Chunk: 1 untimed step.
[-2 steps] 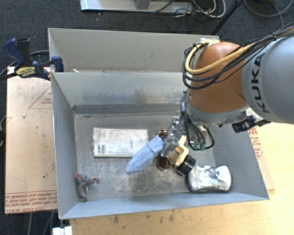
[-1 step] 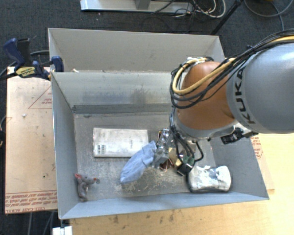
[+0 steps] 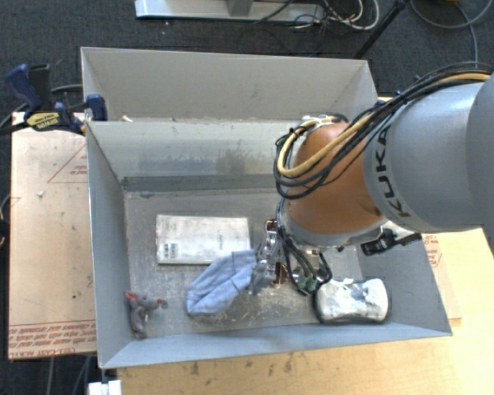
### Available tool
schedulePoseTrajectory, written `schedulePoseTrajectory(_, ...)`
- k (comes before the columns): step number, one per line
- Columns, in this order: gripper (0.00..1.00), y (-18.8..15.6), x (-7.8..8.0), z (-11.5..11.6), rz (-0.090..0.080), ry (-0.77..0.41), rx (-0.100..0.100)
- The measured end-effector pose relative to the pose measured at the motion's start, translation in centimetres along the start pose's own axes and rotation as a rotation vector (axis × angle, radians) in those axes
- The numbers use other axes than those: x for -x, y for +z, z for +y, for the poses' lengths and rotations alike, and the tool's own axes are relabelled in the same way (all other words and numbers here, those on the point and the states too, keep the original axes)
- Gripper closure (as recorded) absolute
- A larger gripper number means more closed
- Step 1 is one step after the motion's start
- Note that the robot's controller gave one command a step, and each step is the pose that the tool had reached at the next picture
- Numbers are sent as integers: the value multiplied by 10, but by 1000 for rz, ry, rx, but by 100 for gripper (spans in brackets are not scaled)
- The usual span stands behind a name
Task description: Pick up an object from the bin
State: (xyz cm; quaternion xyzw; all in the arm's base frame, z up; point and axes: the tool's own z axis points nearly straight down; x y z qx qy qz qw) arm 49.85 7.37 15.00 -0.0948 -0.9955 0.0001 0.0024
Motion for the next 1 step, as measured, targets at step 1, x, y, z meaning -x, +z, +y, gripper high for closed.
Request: schedulePoseTrajectory(1, 100, -56, 3, -9, 0, 9, 0)
